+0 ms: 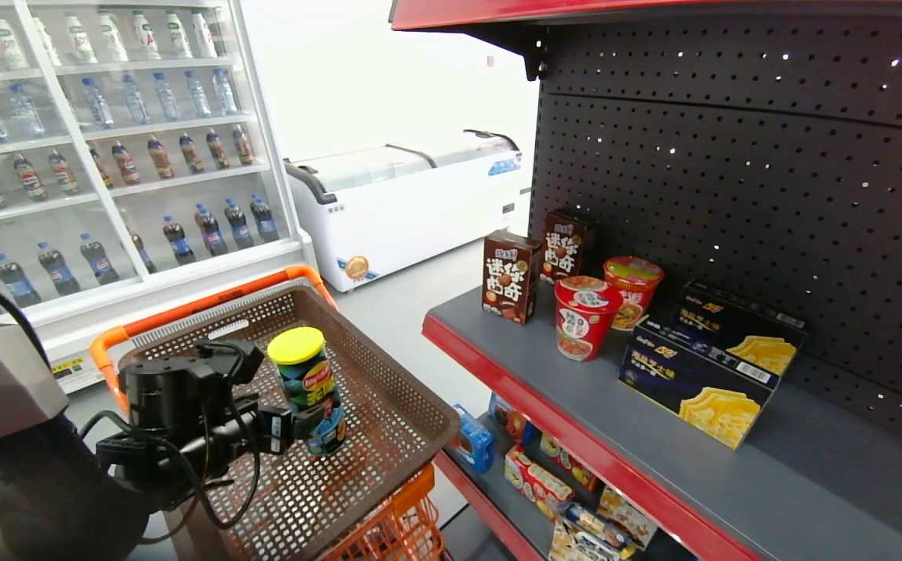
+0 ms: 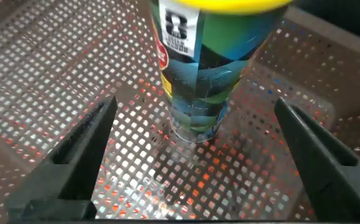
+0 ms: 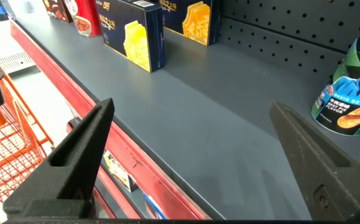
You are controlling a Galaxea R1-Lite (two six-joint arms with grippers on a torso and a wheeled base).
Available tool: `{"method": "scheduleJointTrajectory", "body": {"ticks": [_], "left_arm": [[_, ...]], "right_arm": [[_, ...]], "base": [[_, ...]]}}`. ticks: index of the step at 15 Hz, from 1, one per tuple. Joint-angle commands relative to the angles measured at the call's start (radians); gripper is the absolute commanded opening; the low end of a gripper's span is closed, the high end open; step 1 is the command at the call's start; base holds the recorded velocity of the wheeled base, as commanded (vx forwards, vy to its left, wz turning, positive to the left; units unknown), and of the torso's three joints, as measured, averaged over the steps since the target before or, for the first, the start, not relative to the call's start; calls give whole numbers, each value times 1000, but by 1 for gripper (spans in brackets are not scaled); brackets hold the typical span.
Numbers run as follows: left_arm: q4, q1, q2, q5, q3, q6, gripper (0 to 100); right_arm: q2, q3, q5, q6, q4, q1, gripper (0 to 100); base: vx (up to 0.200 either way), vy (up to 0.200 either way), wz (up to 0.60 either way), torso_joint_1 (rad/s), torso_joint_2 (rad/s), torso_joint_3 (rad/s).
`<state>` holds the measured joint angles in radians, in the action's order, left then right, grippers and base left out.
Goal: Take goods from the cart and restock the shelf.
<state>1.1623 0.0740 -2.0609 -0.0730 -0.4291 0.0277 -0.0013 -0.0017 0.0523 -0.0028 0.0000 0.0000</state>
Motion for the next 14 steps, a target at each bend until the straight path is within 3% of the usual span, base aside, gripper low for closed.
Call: {"method": "scheduleJointTrajectory", "body": {"ticks": [1,6,9,12,13,14], "left_arm": [[25,1,-117,-1,-43,1,100],[76,4,-251,-27,-184,11,100],[99,10,-271,-57,-181,31,100],[105,15,-263,-57,-160,29,100],[117,15,-254,-57,-143,31,0],[117,18,-237,-53,-129,32,0]], "right_arm": [[1,0,0,0,0,0,100],[1,0,0,0,0,0,100],[1,0,0,0,0,0,100],[1,0,0,0,0,0,100],[1,0,0,0,0,0,100],[1,0,0,0,0,0,100]], "base": [[0,0,0,0,0,0],[0,0,0,0,0,0],[0,0,0,0,0,0],[0,0,0,0,0,0],[0,0,0,0,0,0],[0,0,0,0,0,0]]}}
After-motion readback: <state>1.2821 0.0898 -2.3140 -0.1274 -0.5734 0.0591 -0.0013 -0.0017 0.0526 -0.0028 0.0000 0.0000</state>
